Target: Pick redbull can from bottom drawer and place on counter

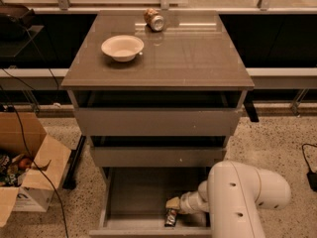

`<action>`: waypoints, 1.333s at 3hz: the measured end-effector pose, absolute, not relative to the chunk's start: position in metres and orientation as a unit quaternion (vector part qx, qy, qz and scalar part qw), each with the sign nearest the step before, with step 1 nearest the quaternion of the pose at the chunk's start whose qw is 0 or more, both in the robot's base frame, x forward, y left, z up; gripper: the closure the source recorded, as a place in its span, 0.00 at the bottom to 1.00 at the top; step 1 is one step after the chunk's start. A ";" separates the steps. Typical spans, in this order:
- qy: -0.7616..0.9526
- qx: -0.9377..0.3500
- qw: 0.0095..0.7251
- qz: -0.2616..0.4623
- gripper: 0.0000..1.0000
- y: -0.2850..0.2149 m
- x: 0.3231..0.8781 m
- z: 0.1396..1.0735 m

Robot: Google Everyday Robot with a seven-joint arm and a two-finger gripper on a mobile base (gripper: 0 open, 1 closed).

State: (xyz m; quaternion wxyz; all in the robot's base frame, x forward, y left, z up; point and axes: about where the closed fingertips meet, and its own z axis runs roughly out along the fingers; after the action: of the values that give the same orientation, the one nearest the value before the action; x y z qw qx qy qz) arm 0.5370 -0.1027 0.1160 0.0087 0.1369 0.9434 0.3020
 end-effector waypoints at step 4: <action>0.856 -0.164 0.298 0.391 1.00 -0.080 0.493 0.436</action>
Offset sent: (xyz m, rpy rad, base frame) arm -0.0437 -0.0194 0.3329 0.2261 -0.7721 0.1016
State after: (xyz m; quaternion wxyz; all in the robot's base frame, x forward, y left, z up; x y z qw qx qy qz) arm 0.4931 -0.0798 0.4364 0.2976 -0.1638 0.8555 0.3908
